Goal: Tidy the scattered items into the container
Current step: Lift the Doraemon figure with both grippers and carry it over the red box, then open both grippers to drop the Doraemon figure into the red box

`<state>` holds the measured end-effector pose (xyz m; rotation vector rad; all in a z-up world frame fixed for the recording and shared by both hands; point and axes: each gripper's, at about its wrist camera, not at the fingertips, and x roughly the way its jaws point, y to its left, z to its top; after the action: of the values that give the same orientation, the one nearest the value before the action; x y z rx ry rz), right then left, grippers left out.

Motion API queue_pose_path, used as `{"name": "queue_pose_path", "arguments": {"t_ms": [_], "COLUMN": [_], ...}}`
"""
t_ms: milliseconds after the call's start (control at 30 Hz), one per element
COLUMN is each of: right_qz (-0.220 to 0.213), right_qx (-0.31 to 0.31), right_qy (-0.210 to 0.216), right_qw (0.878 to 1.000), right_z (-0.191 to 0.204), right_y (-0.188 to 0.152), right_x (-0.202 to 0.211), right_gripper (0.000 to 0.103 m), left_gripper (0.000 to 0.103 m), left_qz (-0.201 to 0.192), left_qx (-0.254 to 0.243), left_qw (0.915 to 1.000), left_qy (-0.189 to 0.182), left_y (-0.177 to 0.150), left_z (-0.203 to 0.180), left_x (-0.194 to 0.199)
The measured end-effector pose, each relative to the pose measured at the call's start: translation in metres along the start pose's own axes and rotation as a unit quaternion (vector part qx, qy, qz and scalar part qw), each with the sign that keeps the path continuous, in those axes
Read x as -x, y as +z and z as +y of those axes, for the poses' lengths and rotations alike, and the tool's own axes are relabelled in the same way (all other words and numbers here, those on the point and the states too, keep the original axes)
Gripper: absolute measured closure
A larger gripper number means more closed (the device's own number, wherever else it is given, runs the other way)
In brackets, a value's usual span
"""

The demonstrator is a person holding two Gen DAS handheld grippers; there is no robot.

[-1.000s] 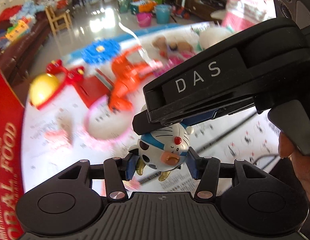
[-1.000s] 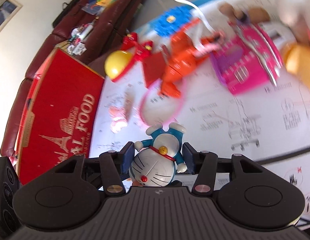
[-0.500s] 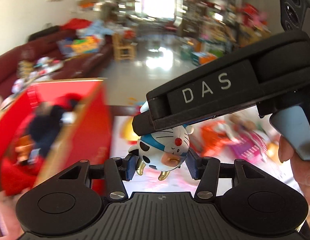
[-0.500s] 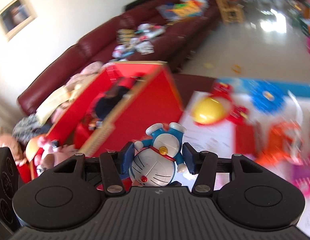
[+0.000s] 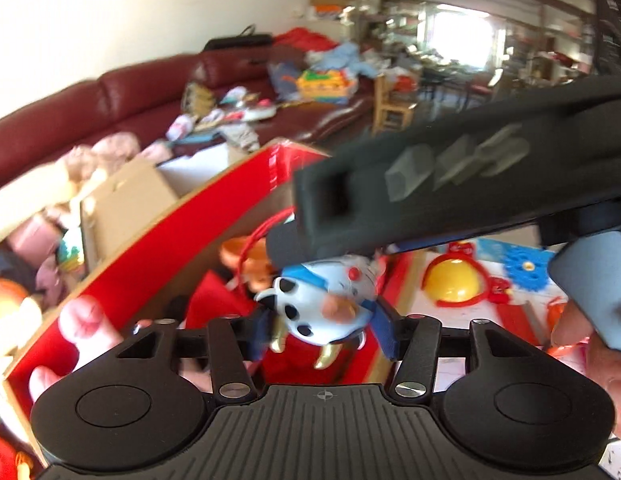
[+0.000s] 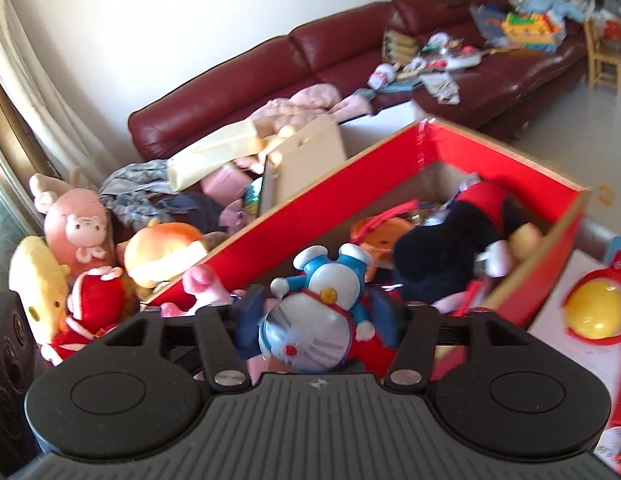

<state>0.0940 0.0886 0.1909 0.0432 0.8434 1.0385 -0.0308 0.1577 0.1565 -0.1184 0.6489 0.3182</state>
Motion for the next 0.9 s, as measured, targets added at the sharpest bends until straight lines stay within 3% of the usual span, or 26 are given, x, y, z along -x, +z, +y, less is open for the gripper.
{"name": "queue_pose_path", "arguments": {"t_ms": [67, 100, 333, 733, 900], "right_qz": [-0.009, -0.005, 0.008, 0.009, -0.001], "right_qx": [-0.021, -0.028, -0.066, -0.07, -0.072], "right_qy": [-0.007, -0.007, -0.026, -0.008, -0.022], "right_qw": [1.0, 1.0, 0.997, 0.997, 0.997], "right_z": [-0.006, -0.01, -0.027, -0.033, -0.046], "right_y": [-0.002, -0.003, -0.016, -0.019, -0.022], "right_x": [0.002, 0.003, 0.009, 0.028, 0.041], "right_gripper": [0.008, 0.008, 0.008, 0.007, 0.007], "left_gripper": [0.005, 0.004, 0.004, 0.001, 0.001], "left_qz": [0.005, 0.004, 0.033, 0.022, 0.016], "left_qx": [0.018, 0.025, 0.041, 0.018, -0.002], "left_qw": [0.9997, 0.9996, 0.9986, 0.9996, 0.9998], "left_qy": [0.012, 0.015, -0.001, -0.001, -0.013], "left_y": [-0.001, -0.002, -0.001, -0.001, 0.0], "left_z": [0.007, 0.009, 0.017, -0.006, -0.02], "left_x": [0.0, 0.0, -0.016, -0.019, -0.02]}}
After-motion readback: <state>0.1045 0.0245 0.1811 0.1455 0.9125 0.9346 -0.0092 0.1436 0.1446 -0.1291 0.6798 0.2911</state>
